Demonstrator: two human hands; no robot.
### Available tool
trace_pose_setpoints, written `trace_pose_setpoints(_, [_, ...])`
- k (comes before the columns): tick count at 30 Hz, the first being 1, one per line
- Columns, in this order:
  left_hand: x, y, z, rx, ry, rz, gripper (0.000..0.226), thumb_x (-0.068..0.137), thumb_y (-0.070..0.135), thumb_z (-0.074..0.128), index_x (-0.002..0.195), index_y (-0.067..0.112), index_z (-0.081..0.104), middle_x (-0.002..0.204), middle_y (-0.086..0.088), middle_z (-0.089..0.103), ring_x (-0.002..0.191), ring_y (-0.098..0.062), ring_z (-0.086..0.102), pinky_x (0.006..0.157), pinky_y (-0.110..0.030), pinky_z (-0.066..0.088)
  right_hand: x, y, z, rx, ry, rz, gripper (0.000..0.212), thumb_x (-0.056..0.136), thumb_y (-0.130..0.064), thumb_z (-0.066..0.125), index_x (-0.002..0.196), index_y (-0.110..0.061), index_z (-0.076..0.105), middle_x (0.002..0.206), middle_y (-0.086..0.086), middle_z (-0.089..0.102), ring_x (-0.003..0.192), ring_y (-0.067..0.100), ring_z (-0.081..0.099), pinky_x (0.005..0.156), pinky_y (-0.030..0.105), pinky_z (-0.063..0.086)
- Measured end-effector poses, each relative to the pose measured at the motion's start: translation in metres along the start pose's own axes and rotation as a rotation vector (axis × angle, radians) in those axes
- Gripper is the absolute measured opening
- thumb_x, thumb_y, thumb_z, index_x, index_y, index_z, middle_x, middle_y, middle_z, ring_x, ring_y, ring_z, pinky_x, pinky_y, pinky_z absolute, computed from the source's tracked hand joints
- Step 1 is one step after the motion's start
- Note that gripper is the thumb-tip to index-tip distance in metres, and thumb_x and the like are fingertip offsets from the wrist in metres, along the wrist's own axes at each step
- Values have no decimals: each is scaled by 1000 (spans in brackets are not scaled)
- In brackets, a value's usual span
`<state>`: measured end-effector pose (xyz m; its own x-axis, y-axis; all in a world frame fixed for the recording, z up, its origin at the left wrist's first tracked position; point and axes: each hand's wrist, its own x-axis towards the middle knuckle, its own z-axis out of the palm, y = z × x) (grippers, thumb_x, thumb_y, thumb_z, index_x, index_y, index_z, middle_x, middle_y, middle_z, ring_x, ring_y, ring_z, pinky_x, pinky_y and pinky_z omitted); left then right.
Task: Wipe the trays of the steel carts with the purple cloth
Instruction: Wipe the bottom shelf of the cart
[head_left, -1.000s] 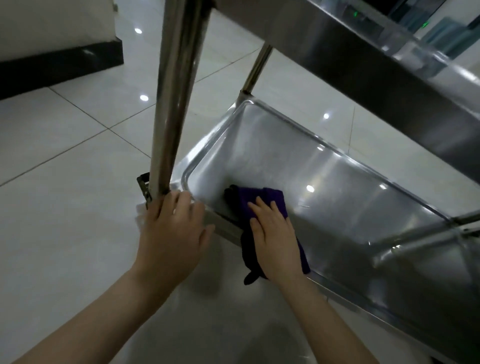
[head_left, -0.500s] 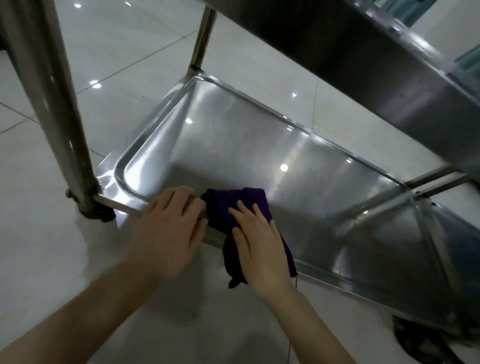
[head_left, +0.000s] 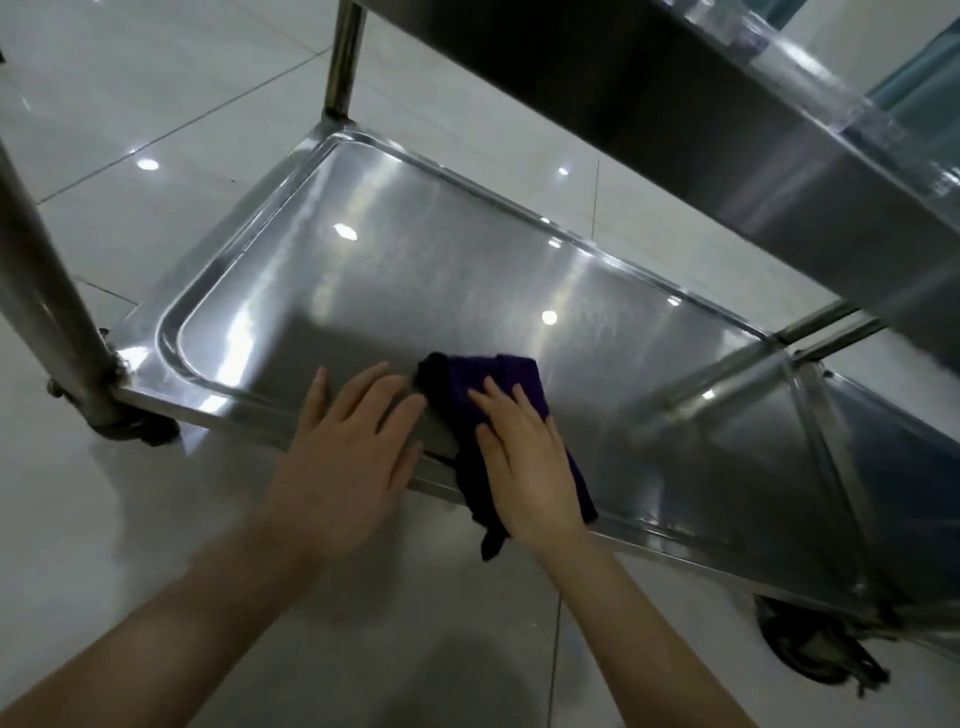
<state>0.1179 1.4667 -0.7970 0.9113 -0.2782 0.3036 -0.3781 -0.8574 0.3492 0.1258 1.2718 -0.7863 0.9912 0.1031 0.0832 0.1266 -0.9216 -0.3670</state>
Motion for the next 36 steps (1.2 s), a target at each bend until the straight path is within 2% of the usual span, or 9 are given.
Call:
trace_pose_setpoints(4, [10,3,13,68,-17,116,49,95,36,40,135,12,55,138,-10,55,136,-28,43,112,-53,31,-39,3,-2,-43,6,36,42,104,-35,35,145,-38,38,152,-26,20,143,-6,3,118,26,5])
trace_pose_setpoints(8, [12,4,17,131,-30,97,53,97,39,33,144,16,44,147,-11,45,139,-28,37,114,-52,27,41,26,-8,-88,49,167,42,105,-32,33,146,-28,39,158,-10,26,148,12,14,119,41,16])
trace_pose_setpoints(12, [13,7,15,166,-76,84,54,97,40,30,145,19,42,150,-10,41,141,-28,33,114,-53,25,106,46,-20,-46,46,326,44,106,-34,26,148,-28,34,161,-6,22,149,18,13,120,47,11])
trace_pose_setpoints(20, [25,38,19,154,-41,-72,57,98,47,29,146,19,41,149,-15,40,141,-35,31,108,-64,23,-47,46,-17,-81,42,63,42,104,-38,32,145,-33,41,154,-19,28,145,1,11,121,31,8])
trace_pose_setpoints(24, [50,71,34,82,-78,110,57,98,45,25,147,20,38,149,-12,40,143,-33,27,115,-58,21,-18,67,-24,-71,21,41,42,105,-33,33,146,-30,39,156,-16,27,144,1,9,121,32,6])
trace_pose_setpoints(26, [53,80,43,96,-122,166,57,97,44,24,149,21,34,152,-9,37,145,-31,24,115,-55,22,25,89,-32,-59,49,156,43,105,-32,31,148,-27,37,158,-9,26,148,11,13,121,42,12])
trace_pose_setpoints(29, [52,81,49,126,-149,171,58,96,46,24,149,23,33,153,-7,36,145,-29,23,114,-55,26,73,114,-44,-33,77,356,45,105,-33,27,150,-27,31,161,-6,20,149,18,12,120,47,8])
trace_pose_setpoints(32, [51,80,50,134,-177,162,59,96,46,19,150,25,30,155,-5,32,147,-27,20,115,-54,24,61,112,-37,-74,72,286,45,105,-33,28,150,-28,30,161,-6,20,149,16,9,120,47,7])
trace_pose_setpoints(36, [50,82,51,119,-198,159,59,98,47,19,149,22,34,153,-7,37,144,-30,26,113,-54,25,-23,95,-35,-96,40,131,44,105,-35,30,148,-32,34,158,-16,24,148,5,7,122,36,3])
